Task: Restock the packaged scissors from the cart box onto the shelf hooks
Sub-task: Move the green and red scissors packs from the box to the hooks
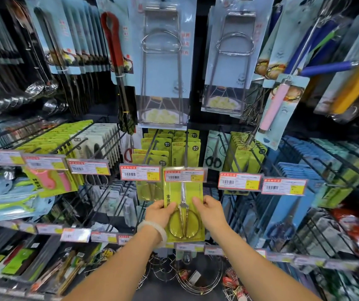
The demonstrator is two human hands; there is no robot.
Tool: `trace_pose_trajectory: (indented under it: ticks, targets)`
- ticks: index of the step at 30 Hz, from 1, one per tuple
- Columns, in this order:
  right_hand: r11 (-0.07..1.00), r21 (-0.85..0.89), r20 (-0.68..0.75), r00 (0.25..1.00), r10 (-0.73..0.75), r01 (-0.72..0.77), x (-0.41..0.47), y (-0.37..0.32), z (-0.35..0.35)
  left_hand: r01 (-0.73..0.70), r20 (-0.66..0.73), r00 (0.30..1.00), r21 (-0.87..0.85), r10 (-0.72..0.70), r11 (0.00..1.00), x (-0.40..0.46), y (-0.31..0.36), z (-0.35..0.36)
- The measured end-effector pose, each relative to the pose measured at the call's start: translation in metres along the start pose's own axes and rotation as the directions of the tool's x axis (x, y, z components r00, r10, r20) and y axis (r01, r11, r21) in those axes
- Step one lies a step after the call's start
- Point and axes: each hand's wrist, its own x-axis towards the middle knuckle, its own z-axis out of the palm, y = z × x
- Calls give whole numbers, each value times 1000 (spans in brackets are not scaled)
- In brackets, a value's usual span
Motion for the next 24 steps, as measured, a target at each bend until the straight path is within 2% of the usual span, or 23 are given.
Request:
trace_pose_trajectory:
  ticks: [6,10,12,14,16,18,21,24]
  targets:
    - [1000,-13,-90,996,-12,11,5,10,4,-65,-40,996,191,74,980,1,8,9]
    - [986,-149,-11,997,75,-75,16,9,7,-59,-72,994,330,88,942,8,5,9]
    - [970,-195,36,987,154,-144,20,10,6,-22,-82,995,388,59,921,9,8,11]
    - [946,-240,47,971,236,-218,18,15,2,83,-124,992,468,-27,880,12,9,12]
    - [914,-320,76,955,288,-250,13,26,-7,190,-144,981,578,-130,794,13,4,15]
    - [883,-403,117,943,313,-243,6,40,-20,200,-97,978,673,-182,712,10,-6,24]
    - [829,-509,125,933,339,-233,-8,59,-49,28,90,973,870,-214,493,-8,-21,57]
    - [792,-575,111,940,324,-205,-22,75,-90,-170,227,959,940,-171,297,-30,-32,109]
